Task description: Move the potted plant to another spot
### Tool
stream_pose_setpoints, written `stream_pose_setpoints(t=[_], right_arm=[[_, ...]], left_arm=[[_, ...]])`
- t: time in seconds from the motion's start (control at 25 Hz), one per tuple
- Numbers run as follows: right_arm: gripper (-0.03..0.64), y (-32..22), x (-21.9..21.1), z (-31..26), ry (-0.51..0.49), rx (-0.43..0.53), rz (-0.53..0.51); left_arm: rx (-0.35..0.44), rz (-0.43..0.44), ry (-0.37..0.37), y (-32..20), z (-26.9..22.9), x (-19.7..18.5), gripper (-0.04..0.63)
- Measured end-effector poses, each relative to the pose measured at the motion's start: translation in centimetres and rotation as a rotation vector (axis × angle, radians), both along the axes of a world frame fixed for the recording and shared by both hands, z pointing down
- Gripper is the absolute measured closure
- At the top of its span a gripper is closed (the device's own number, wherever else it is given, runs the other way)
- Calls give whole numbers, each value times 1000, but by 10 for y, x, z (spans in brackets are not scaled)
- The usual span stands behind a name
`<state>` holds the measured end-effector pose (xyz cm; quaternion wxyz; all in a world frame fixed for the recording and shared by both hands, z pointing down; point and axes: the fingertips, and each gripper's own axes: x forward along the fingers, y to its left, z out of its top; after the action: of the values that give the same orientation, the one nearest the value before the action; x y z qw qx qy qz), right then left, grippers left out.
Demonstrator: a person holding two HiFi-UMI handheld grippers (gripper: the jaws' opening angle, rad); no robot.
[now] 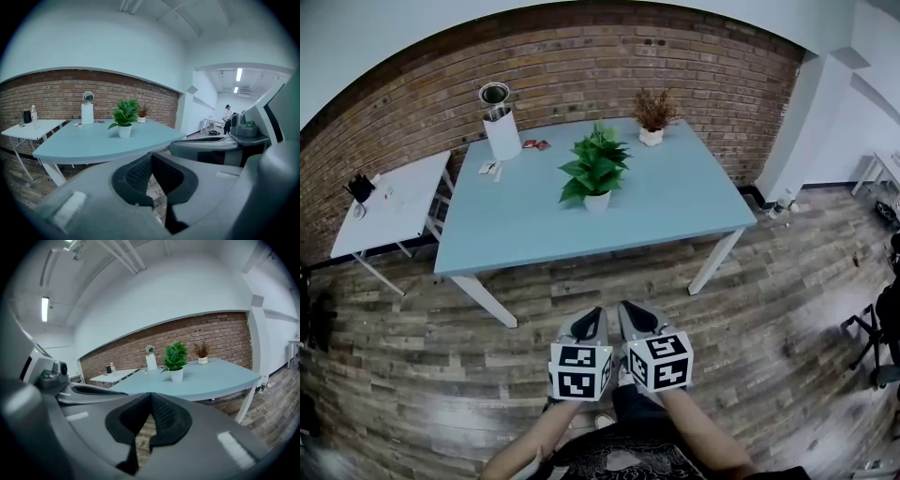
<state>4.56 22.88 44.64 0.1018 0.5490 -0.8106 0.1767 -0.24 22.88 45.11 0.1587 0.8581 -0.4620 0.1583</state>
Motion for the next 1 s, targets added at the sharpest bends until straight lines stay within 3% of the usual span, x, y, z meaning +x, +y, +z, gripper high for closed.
stream_pose_setpoints(t=[1.0], right_arm=[[611,-146,14,40,15,-74,-73]], left_arm=[[-93,-74,-8,-145,42,18,598]])
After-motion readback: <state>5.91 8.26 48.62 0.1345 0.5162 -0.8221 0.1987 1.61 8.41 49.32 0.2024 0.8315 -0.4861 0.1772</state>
